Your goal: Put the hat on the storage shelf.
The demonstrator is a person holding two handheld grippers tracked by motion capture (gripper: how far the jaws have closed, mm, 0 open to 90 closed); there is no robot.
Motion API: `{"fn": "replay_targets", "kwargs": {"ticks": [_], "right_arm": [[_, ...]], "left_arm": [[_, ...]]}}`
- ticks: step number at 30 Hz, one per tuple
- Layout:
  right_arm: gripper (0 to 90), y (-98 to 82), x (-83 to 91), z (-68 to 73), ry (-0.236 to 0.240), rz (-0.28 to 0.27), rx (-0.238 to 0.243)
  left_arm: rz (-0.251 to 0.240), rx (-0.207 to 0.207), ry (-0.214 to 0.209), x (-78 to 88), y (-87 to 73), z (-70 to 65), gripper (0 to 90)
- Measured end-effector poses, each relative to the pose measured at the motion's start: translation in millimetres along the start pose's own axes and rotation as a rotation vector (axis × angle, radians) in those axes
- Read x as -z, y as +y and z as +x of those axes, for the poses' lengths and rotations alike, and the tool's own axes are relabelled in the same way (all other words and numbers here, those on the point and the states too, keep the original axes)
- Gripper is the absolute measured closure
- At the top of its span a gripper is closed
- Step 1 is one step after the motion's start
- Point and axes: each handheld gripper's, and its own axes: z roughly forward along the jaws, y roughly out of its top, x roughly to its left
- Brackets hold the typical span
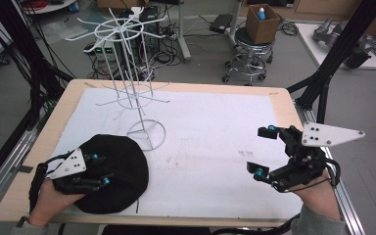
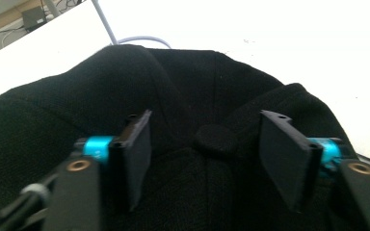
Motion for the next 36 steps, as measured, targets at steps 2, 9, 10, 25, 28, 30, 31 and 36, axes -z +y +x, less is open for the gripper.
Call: {"fn": "replay_targets", "kwargs": {"ticks": [2,9,10,25,28,30,31,36], "right_arm": [[0.8,-0.3,-0.3,-0.7,-0.002,0.0,0.004],[0.8,-0.8,-1.0,-1.0,0.002,0.007,0.0],[0.8,-0.9,-1.3,-1.4,0.0,0.006,0.0],[0.8,-2.8,-1.9,-4.5,-0.007,0.008,-0.011],[0.8,-3.2,-2.1,-4.9,-0.006,0.008,-0.014],[0.8,-3.3,-2.4,-5.4,-0.007,0.007,-0.012],[0.8,-3.3,-2.4,-5.5,-0.008,0.007,-0.011],[0.8,-3.5,-2.9,-5.7,-0.005,0.008,-0.011]], "left_arm": [[0.007,0.0,-0.005,-0.3,0.0,0.3,47.8],[0.021,0.007,-0.013,-0.1,0.9,-0.9,63.5],[0.022,0.008,-0.019,0.4,1.5,-0.5,66.1],[-0.018,0.041,-0.082,6.8,6.6,2.4,71.6],[-0.026,0.052,-0.105,9.3,9.1,3.7,71.7],[-0.033,0.065,-0.125,11.0,10.9,4.4,71.7],[-0.038,0.07,-0.132,12.7,12.5,5.1,71.7],[-0.072,0.084,-0.154,22.1,20.8,6.3,71.7]]}}
